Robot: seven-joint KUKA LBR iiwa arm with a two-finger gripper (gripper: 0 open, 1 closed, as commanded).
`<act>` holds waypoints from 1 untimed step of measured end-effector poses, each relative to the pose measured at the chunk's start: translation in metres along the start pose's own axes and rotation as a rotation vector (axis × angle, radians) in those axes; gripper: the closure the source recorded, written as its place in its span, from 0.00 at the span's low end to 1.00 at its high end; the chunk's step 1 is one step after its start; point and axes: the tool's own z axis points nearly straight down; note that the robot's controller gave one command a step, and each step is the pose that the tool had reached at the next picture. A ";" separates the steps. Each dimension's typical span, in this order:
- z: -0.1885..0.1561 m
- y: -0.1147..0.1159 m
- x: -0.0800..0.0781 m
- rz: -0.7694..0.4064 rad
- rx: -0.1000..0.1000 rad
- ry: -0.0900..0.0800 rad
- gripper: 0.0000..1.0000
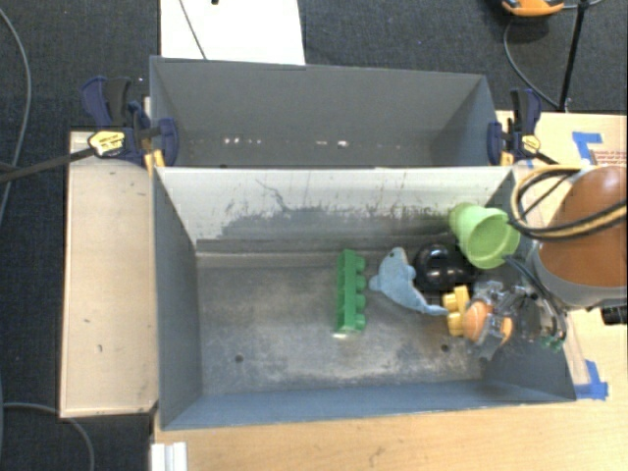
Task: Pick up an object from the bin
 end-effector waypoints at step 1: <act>-0.011 0.000 -0.001 -0.001 0.000 -0.003 1.00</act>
Offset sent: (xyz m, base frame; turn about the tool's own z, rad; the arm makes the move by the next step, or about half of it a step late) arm -0.0001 -0.0001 0.0022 0.0000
